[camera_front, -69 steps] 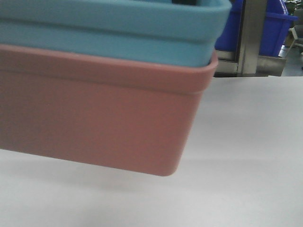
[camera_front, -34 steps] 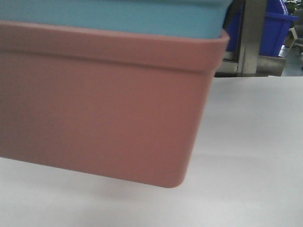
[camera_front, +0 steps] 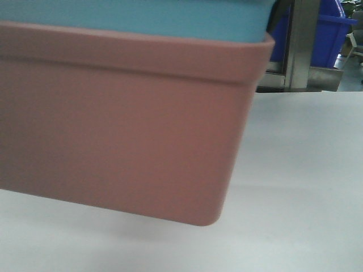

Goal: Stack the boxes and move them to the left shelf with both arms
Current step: 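Hold the stacked bins with both grippers while the base turns away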

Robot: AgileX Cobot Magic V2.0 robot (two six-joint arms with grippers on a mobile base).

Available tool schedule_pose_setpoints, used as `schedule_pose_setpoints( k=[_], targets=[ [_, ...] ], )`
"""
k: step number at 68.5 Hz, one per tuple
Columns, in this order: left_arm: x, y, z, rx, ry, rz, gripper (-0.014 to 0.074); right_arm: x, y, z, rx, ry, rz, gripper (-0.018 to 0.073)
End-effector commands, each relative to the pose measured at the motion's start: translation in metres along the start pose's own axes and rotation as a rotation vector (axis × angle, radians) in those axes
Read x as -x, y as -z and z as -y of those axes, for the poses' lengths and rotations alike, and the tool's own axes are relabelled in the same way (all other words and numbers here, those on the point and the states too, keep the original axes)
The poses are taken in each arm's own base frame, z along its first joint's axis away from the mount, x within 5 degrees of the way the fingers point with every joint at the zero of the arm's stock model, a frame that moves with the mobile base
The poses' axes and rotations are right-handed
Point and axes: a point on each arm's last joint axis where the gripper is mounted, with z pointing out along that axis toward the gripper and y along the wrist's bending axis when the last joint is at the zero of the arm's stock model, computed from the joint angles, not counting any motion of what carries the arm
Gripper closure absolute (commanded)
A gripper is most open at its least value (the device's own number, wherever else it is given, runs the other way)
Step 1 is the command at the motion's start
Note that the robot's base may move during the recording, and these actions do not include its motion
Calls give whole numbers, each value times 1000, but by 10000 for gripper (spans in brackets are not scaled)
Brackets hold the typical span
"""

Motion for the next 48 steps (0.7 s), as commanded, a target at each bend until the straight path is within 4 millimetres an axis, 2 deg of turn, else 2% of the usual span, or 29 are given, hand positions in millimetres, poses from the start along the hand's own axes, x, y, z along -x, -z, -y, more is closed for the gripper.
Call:
schedule_pose_setpoints(
  k=[1,48],
  targets=[
    [17,30,29,-333,22,188,608,26,30,-22,281,-23,260,503],
    [17,30,29,-333,22,188,608,26,30,-22,281,-23,260,503]
  ],
)
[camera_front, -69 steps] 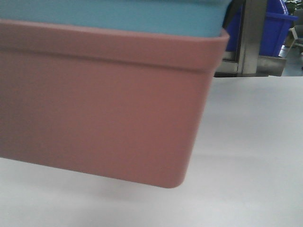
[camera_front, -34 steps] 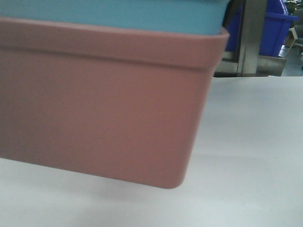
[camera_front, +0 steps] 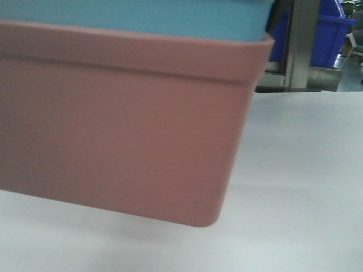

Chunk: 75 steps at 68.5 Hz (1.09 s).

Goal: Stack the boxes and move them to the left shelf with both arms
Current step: 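Hold the stacked bins with both grippers while the base turns away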

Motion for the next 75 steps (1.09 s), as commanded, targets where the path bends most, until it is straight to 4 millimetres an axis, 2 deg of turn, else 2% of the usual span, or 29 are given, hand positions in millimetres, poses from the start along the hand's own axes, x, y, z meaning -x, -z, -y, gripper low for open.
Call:
schedule_pose_setpoints(
  k=[1,75],
  targets=[
    [17,30,29,-333,20,188,608,26,30,-21,281,-24,261,503],
    [17,30,29,-333,20,188,608,26,30,-21,280,-24,260,503]
  ],
)
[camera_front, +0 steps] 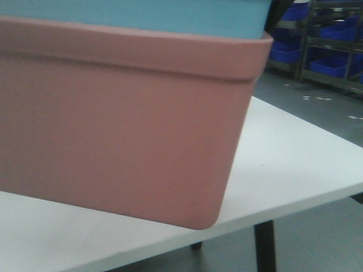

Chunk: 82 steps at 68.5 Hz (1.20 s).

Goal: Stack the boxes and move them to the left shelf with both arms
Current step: 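Hold the stacked bins with both grippers while the base turns away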

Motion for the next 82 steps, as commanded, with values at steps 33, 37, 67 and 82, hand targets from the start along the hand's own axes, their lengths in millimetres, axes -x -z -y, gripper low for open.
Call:
schedule_pose_setpoints(
  k=[33,37,67,82],
  targets=[
    [17,30,29,-335,22,188,608,26,30,-21,279,-24,262,503],
    [17,30,29,-335,22,188,608,26,30,-21,279,-24,262,503],
    [17,30,29,-336,22,189,608,26,30,-21,279,-24,262,503],
    [17,30,29,-336,22,189,608,26,30,-21,279,-24,262,503]
  ],
)
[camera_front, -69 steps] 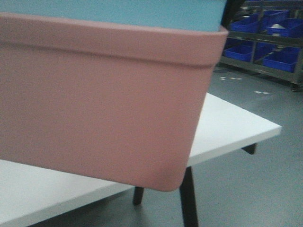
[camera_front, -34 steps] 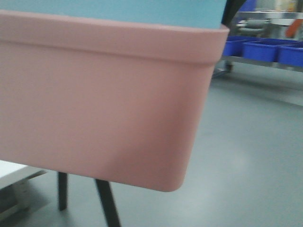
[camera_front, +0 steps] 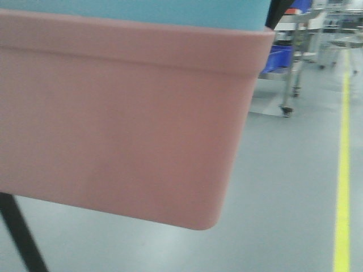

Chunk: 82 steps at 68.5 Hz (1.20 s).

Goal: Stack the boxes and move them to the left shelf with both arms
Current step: 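Hold the stacked bins with both grippers while the base turns away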

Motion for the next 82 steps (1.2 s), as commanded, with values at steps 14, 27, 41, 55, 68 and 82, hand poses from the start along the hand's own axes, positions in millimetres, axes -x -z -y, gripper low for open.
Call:
schedule_pose_setpoints(
  k=[14,27,41,55,68,82],
  targets=[
    [17,30,29,-336,23,186,608,26,30,-21,279,-24,262,503],
    [17,30,29,-336,23,186,608,26,30,-21,279,-24,262,503],
    [17,30,29,-336,23,186,608,26,30,-21,279,-24,262,503],
    [17,30,29,-336,23,186,608,26,30,-21,279,-24,262,503],
    [17,30,29,-336,23,186,608,26,30,-21,279,-24,262,503],
    [17,30,29,-336,23,186,608,26,30,-21,279,-24,262,503]
  ],
)
